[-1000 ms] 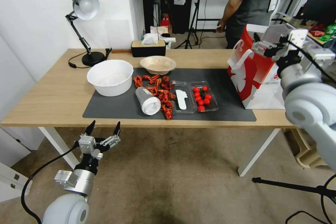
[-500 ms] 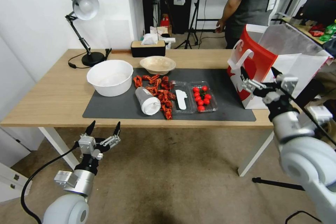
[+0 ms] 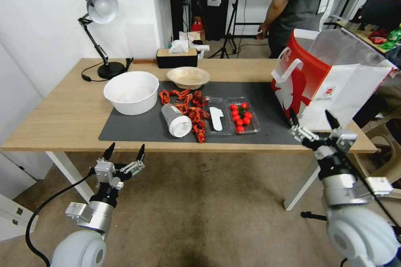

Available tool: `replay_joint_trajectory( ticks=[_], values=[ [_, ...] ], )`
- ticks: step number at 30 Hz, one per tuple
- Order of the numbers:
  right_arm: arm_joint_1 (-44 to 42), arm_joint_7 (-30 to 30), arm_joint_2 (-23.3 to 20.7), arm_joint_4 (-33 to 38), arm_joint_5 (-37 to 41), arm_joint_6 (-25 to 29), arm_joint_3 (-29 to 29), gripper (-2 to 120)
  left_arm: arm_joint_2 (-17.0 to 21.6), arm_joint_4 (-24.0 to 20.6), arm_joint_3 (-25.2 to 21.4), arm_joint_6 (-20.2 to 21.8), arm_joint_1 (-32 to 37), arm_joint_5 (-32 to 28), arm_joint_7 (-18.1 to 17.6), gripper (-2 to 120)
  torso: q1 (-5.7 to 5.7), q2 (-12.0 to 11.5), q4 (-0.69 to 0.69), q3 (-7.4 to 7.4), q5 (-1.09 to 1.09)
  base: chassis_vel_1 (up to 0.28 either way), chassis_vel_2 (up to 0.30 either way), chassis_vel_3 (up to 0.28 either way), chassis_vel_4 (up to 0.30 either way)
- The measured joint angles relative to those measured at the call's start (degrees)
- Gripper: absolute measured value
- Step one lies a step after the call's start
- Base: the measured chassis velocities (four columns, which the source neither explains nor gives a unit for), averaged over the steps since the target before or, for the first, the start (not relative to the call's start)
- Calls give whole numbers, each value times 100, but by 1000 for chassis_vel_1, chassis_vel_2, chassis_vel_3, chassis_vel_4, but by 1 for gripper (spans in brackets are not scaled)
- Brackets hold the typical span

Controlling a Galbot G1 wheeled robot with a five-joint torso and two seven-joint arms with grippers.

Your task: Pick up the trash from the table and place it into the takeout bag.

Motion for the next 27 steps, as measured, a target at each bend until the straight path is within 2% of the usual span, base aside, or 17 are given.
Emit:
replay_joint_trajectory(
  ticks=[9, 27],
  values=[
    [-290, -53, 334, -442, -117, 24, -159, 100, -27, 50, 77, -11, 20, 19, 14, 100, 0, 0, 0, 0, -1, 0, 0, 0, 0],
    [-520, -31, 439, -610, -109, 7, -119, 100, -89, 83, 119, -23, 8, 50, 16, 100, 0, 0, 0, 0, 0, 0, 0, 0, 0]
  ],
)
